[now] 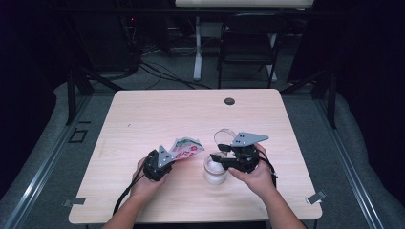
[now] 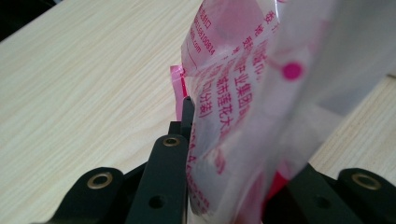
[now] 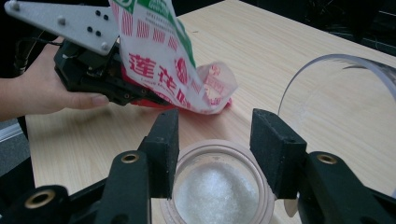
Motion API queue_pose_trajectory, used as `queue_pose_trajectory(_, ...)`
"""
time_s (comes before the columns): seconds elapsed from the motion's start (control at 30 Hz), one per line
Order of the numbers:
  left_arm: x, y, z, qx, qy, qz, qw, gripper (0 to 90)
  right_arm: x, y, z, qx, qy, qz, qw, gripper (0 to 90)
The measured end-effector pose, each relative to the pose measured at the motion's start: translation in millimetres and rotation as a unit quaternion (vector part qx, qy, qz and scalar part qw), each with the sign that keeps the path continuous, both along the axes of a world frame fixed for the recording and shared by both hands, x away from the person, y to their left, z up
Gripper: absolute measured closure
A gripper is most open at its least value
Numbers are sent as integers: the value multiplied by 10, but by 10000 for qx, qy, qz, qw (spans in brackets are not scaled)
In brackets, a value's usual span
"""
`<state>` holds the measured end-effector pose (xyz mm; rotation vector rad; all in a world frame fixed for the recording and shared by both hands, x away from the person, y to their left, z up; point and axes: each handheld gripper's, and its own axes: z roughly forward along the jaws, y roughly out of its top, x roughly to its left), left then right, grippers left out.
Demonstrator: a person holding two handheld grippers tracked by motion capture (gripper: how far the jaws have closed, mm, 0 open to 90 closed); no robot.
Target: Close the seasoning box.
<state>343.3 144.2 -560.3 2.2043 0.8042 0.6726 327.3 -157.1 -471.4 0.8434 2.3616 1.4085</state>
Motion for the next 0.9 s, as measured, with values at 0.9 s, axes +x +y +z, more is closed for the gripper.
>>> queue_pose_trajectory(0.9, 125, 725, 201, -1159, 52, 1522, 9815, 800, 6, 3, -7, -11, 2, -39, 10000, 520)
